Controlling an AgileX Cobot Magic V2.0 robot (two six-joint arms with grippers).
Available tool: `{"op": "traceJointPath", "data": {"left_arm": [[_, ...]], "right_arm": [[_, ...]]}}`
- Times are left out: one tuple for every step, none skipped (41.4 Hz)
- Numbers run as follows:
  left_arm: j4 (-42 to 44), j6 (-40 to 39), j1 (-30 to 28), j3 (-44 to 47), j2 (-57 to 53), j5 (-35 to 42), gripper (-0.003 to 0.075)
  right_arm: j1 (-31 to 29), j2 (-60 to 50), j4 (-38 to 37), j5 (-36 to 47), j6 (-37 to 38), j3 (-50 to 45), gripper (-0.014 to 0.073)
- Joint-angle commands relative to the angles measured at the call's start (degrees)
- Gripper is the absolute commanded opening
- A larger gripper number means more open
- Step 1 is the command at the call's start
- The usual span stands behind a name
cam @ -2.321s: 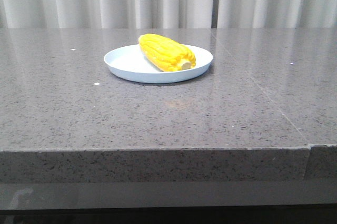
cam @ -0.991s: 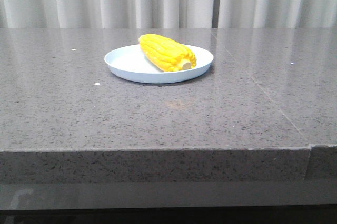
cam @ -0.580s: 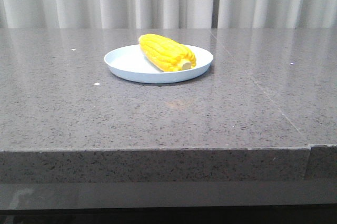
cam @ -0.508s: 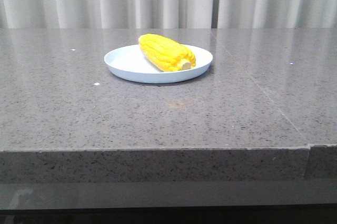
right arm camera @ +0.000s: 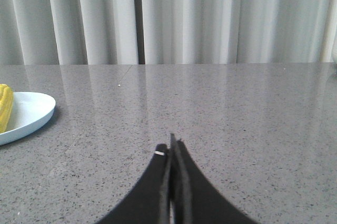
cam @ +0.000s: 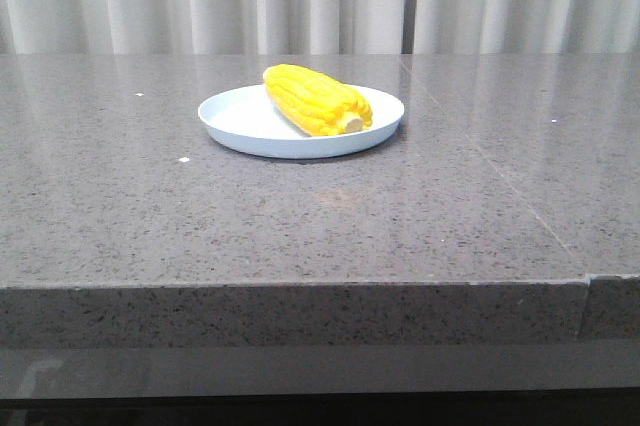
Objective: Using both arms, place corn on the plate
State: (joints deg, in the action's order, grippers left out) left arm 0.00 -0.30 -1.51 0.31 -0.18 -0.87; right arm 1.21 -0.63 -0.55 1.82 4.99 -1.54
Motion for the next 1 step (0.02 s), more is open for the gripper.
{"op": "traceJointPath", "data": {"left_arm": [[-0.8,-0.6,-0.1,0.1,-1.2,4.5,-0.0020]], "right_arm": [[-0.4,-0.7,-0.1,4.1,-0.2,1.0,-0.0068]]}}
